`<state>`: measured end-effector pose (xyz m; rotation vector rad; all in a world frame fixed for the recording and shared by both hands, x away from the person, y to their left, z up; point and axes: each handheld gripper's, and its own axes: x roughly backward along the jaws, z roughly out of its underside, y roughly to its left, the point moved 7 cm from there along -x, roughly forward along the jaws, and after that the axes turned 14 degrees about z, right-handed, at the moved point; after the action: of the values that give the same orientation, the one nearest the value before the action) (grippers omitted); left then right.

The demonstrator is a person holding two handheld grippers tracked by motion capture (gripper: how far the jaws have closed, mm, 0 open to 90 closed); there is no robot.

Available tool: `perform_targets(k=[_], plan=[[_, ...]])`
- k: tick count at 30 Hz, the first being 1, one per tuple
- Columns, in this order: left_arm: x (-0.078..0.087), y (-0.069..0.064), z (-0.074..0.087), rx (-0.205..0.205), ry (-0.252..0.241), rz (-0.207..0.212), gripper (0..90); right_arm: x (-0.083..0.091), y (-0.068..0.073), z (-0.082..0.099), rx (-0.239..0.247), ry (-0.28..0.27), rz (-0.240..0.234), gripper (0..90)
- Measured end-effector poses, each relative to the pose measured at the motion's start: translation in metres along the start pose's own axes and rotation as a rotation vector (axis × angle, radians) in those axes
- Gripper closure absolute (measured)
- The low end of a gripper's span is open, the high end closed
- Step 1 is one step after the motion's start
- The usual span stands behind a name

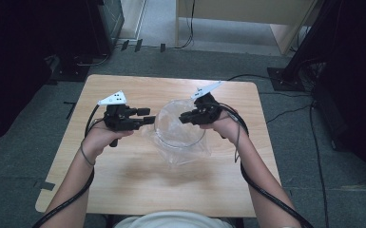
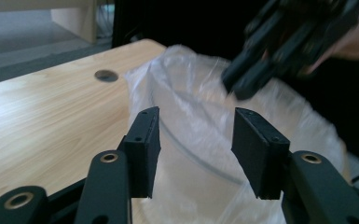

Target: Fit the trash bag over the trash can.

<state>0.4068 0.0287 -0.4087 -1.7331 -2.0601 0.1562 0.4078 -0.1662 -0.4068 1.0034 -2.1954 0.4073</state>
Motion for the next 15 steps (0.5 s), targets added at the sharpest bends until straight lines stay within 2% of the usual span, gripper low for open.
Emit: perform_targets(k=[1, 3, 6, 8, 9, 11, 12, 14, 15], plan=[[0.001, 0.0, 0.0, 0.019, -0.027, 0.012, 50.7, -0.006, 0.001, 0.0, 0.019, 0.024, 0.006, 80.4], [0.006, 0.0, -0.001, 0.019, -0.057, 0.009, 51.9, -0.016, 0.003, 0.002, 0.056, 0.083, 0.022, 82.3], [0.012, 0.0, -0.001, 0.023, -0.064, 0.003, 51.5, -0.029, 0.006, 0.005, 0.121, 0.17, 0.058, 80.0], [0.011, -0.001, 0.004, 0.026, -0.036, 0.009, 48.9, -0.035, 0.009, 0.005, 0.151, 0.206, 0.054, 74.5], [0.009, -0.001, 0.009, 0.016, -0.005, 0.005, 47.9, -0.038, 0.011, 0.004, 0.159, 0.225, 0.046, 71.3], [0.005, 0.001, 0.017, 0.012, 0.032, -0.003, 47.6, -0.045, 0.014, 0.002, 0.19, 0.256, 0.059, 66.5], [0.003, 0.002, 0.02, 0.02, 0.038, -0.001, 47.7, -0.048, 0.016, 0.001, 0.196, 0.266, 0.057, 62.9], [0.001, 0.002, 0.023, 0.026, 0.047, 0.005, 47.6, -0.056, 0.019, 0.001, 0.218, 0.282, 0.056, 47.7], [0.001, 0.002, 0.023, 0.029, 0.044, 0.007, 47.6, -0.059, 0.019, 0.001, 0.233, 0.282, 0.067, 46.0]])
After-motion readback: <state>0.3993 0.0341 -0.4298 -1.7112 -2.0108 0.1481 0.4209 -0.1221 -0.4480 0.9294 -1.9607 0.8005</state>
